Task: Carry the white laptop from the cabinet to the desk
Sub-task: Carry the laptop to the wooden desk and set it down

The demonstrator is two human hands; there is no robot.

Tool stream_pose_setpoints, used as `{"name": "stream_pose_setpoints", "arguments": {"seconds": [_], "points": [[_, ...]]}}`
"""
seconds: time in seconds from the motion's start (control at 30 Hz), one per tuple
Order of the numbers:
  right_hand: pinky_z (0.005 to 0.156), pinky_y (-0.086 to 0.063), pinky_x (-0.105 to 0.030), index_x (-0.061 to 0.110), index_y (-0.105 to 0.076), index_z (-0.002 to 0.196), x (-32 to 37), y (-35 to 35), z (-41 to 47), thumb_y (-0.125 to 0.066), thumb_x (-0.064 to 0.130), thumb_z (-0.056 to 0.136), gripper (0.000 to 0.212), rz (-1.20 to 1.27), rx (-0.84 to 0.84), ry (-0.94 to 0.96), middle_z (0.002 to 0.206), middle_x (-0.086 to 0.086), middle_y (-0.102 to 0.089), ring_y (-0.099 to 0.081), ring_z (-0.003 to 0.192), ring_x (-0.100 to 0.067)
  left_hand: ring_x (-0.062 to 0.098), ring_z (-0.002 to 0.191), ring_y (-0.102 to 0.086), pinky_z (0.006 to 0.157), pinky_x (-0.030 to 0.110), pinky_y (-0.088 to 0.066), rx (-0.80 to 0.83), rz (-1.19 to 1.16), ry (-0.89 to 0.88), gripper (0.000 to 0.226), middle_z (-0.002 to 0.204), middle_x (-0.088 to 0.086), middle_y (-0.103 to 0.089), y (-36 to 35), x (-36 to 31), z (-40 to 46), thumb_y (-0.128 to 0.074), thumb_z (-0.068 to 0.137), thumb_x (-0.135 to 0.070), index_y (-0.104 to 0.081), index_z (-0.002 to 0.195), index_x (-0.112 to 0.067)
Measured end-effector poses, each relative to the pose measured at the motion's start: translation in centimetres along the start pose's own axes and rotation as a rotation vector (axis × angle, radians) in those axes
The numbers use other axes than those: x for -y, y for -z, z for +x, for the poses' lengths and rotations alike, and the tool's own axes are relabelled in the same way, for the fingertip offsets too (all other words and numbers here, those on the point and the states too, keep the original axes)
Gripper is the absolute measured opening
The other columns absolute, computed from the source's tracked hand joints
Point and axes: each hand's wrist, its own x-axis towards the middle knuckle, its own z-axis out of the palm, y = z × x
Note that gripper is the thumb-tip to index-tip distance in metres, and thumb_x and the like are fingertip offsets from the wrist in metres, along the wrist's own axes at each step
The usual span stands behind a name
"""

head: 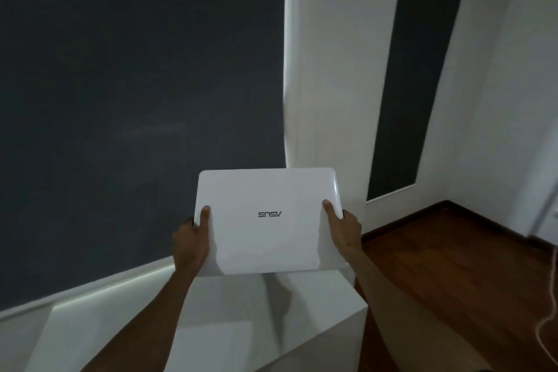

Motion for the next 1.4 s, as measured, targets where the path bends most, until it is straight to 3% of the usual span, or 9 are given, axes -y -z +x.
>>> {"name": "stream_pose_setpoints", "arguments": {"seconds": [0.17, 0.33, 0.5, 0.67, 0.83, 0.9, 1.07, 1.27, 1.4], "points": [[0.072, -0.049, -0.034, 0.007, -0.066, 0.103, -0.2, 8.9, 1.1, -0.048, 0.071, 0.085, 0.069, -0.015, -0.181, -0.009, 0.097, -0.009, -0.068, -0.064, 0.082, -0.023, 0.041, 0.109, -0.06, 0.097, 0.048, -0.045, 0.146, -0.024, -0.073, 0.078, 0.117, 0.02, -0.067, -6.3, -5.8, -2.1, -0.036, 0.087, -0.069, -0.066, 0.111, -0.002], [0.061, -0.045, -0.03, 0.007, -0.066, 0.101, -1.8, 20.1, 1.6, -0.051, 0.066, 0.087, 0.063, -0.017, -0.374, -0.023, 0.089, -0.002, -0.064, -0.059, 0.073, -0.014, 0.04, 0.097, -0.064, 0.083, 0.045, -0.048, 0.308, -0.112, -0.14, 0.082, 0.104, 0.021, -0.069, -15.9, -11.0, -6.0, -0.035, 0.084, -0.073, -0.066, 0.099, 0.001], [0.079, -0.054, -0.04, 0.008, -0.069, 0.1, -5.3, 31.3, 0.1, -0.046, 0.072, 0.084, 0.07, -0.051, -0.622, -0.094, 0.1, -0.011, -0.072, -0.068, 0.084, -0.026, 0.031, 0.072, -0.064, 0.073, 0.045, -0.056, 0.514, -0.159, -0.217, 0.074, 0.074, 0.012, -0.068, -24.7, -16.4, -13.3, -0.035, 0.083, -0.074, -0.063, 0.071, -0.007], [0.094, -0.051, -0.049, 0.009, -0.07, 0.11, -10.8, 42.8, -3.4, -0.031, 0.089, 0.073, 0.097, -0.08, -0.86, -0.162, 0.108, -0.014, -0.071, -0.066, 0.098, -0.034, 0.024, 0.066, -0.063, 0.063, 0.034, -0.049, 0.712, -0.233, -0.287, 0.057, 0.068, 0.005, -0.065, -31.8, -22.2, -23.0, -0.044, 0.088, -0.064, -0.063, 0.066, -0.015], [0.072, -0.046, -0.034, 0.001, -0.072, 0.093, -13.1, 51.5, -8.7, -0.047, 0.064, 0.09, 0.068, -0.01, -1.003, -0.224, 0.093, -0.015, -0.072, -0.063, 0.076, -0.026, 0.02, 0.075, -0.065, 0.072, 0.035, -0.05, 0.904, -0.245, -0.331, 0.057, 0.078, 0.001, -0.069, -38.4, -26.3, -31.6, -0.043, 0.086, -0.068, -0.069, 0.084, -0.017], [0.069, -0.045, -0.033, 0.0, -0.071, 0.089, -14.2, 54.5, -10.2, -0.048, 0.061, 0.091, 0.065, -0.002, -1.054, -0.252, 0.089, -0.015, -0.072, -0.061, 0.068, -0.021, 0.019, 0.073, -0.066, 0.066, 0.031, -0.049, 0.957, -0.261, -0.353, 0.052, 0.078, -0.001, -0.069, -40.6, -27.8, -35.0, -0.044, 0.086, -0.067, -0.067, 0.083, -0.02], [0.069, -0.049, -0.035, 0.005, -0.07, 0.085, -16.6, 61.0, -12.3, -0.047, 0.064, 0.09, 0.063, -0.009, -1.203, -0.314, 0.085, -0.01, -0.07, -0.063, 0.069, -0.02, 0.018, 0.066, -0.064, 0.053, 0.023, -0.039, 1.094, -0.298, -0.426, 0.043, 0.067, -0.003, -0.063, -46.4, -30.9, -42.3, -0.05, 0.092, -0.05, -0.065, 0.073, -0.014], [0.07, -0.056, -0.042, 0.005, -0.072, 0.089, -22.2, 68.1, -9.6, -0.036, 0.085, 0.073, 0.089, -0.027, -1.284, -0.42, 0.087, -0.011, -0.072, -0.068, 0.075, -0.03, 0.011, 0.063, -0.06, 0.054, 0.022, -0.041, 1.181, -0.312, -0.43, 0.044, 0.07, -0.002, -0.065, -55.1, -33.5, -47.3, -0.049, 0.092, -0.05, -0.069, 0.083, -0.012], [0.058, -0.048, -0.033, 0.004, -0.068, 0.082, -22.3, 71.7, -5.6, -0.042, 0.073, 0.084, 0.074, -0.015, -1.325, -0.436, 0.085, -0.013, -0.071, -0.065, 0.069, -0.026, 0.007, 0.057, -0.055, 0.051, 0.021, -0.037, 1.205, -0.304, -0.477, 0.039, 0.062, -0.009, -0.057, -61.3, -36.5, -49.1, -0.05, 0.095, -0.043, -0.066, 0.077, -0.013]]}}
